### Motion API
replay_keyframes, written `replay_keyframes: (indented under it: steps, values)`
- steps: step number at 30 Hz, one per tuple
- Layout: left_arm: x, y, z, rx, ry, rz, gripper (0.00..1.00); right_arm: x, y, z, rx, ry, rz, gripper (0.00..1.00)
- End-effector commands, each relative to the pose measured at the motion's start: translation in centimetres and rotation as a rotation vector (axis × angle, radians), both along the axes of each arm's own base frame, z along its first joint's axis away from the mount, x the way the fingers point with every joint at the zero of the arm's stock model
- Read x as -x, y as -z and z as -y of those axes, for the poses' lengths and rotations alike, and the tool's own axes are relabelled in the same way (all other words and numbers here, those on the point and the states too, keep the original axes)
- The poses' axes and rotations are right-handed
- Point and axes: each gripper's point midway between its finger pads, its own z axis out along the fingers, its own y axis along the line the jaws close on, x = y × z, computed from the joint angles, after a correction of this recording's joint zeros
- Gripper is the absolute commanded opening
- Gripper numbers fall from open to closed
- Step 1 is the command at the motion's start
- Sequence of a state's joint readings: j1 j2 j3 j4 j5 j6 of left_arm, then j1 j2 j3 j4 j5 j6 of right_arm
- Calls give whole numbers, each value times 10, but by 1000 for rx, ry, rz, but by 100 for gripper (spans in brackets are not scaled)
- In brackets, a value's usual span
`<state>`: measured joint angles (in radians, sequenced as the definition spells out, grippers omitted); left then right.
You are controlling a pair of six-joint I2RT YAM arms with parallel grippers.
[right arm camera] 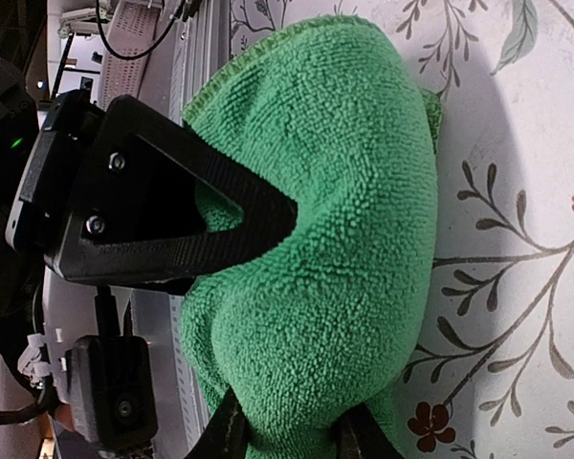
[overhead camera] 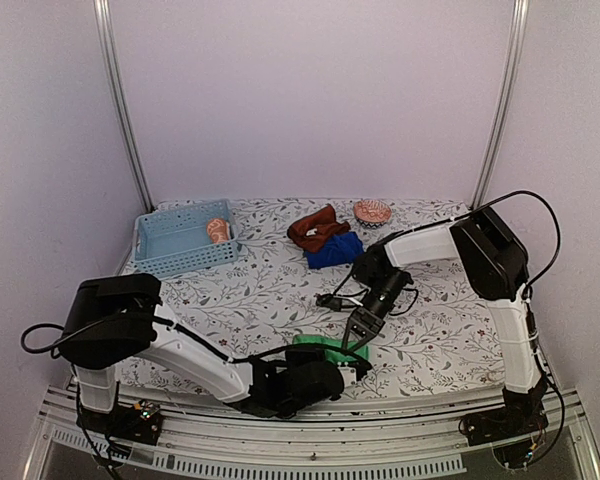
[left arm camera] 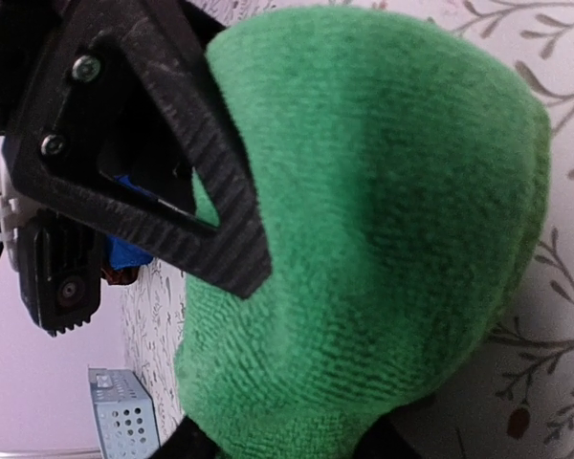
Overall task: Roll the towels
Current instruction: Roll the towel at the center of the board, then pick up the towel from the center of the board.
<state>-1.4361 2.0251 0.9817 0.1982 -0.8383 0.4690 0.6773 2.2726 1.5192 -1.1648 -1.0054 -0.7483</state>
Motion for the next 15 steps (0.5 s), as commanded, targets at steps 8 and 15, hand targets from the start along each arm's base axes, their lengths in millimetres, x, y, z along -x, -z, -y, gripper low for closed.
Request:
replay_keyframes:
  steps: [8, 15]
  values:
    - [-23, 16, -12, -6, -22, -103, 3, -8, -33, 20, 8, -15, 125, 51]
    - [-37, -13, -17, 90, -75, -126, 0, -46, -77, 60, 1, 112, 290, 72]
